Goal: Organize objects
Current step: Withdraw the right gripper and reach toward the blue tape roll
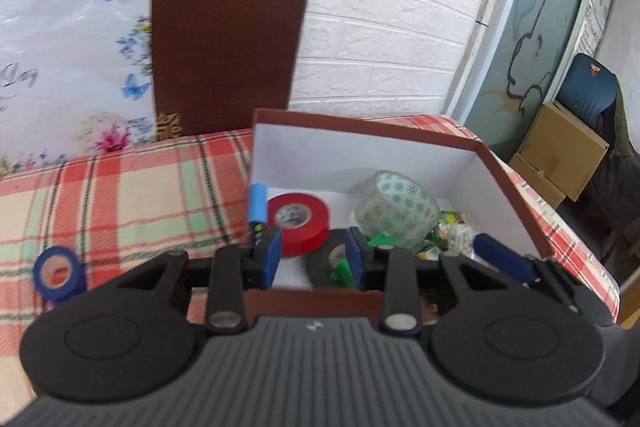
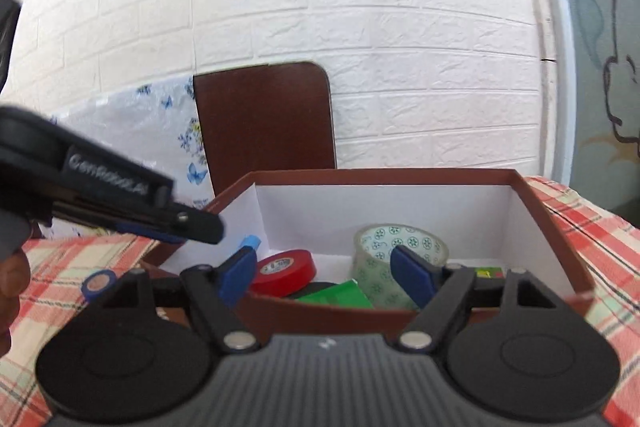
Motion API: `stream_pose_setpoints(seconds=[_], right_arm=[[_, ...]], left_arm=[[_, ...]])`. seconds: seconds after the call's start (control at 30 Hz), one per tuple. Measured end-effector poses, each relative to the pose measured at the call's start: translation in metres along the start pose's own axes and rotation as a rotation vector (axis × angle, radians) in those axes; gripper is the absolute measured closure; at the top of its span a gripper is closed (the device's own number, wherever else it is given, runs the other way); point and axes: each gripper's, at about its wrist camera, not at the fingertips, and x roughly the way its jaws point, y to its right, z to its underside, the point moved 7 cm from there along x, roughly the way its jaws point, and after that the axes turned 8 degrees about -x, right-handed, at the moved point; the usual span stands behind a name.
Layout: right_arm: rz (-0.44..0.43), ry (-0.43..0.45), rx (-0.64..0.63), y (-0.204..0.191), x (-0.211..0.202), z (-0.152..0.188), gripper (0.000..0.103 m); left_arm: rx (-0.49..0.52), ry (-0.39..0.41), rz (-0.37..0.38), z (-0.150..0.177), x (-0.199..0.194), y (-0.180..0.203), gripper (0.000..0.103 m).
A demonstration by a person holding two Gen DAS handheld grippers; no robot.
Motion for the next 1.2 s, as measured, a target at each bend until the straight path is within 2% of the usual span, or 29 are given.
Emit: stream_pose_setpoints(seconds=[0.07,0.17,0.33,0.43,0.67,0.83,1.0,1.2], right_arm=[[0.007,0.023,0.011,-0.004,-0.014,0.001,0.026],[0.003,0.028,0.02,-0.011,-0.031,0.006,0.026],[-0.04,-0.057,0.041,-0.02,-0.036,0.015,0.028],[-0.055,-0.1,0.067,-0.027,-0.046,0.022,0.032],[-0.026,-0.027,0.099,-0.02,-0.071,-0.003,0.032],[-0.053,-0.076,0.127,-0.022,-0.068,0.005,0.031],[-0.042,-0.068,0.104,-0.027,-0.069,0.003,0.031],[-0.101,-0.101,0.047,-0.049,-0.06,0.011,0.031]], left_arm=[[-0.003,0.003,-0.011,0.007,-0.012,-0.01,0.065],[0.004,-0.009,-0.077,0.021,-0.024,-0.025,0.062],[-0.037,-0.084,-0.138,0.05,-0.025,-0.05,0.061],[-0.04,-0.105,-0.162,0.06,-0.028,-0.058,0.061],[-0.019,-0.083,-0.173,0.063,-0.038,-0.059,0.059],[0.005,-0.057,-0.188,0.064,-0.045,-0.056,0.053],[0.022,-0.041,-0.216,0.064,-0.047,-0.061,0.049],[-0.02,-0.033,-0.259,0.071,-0.047,-0.097,0.049]])
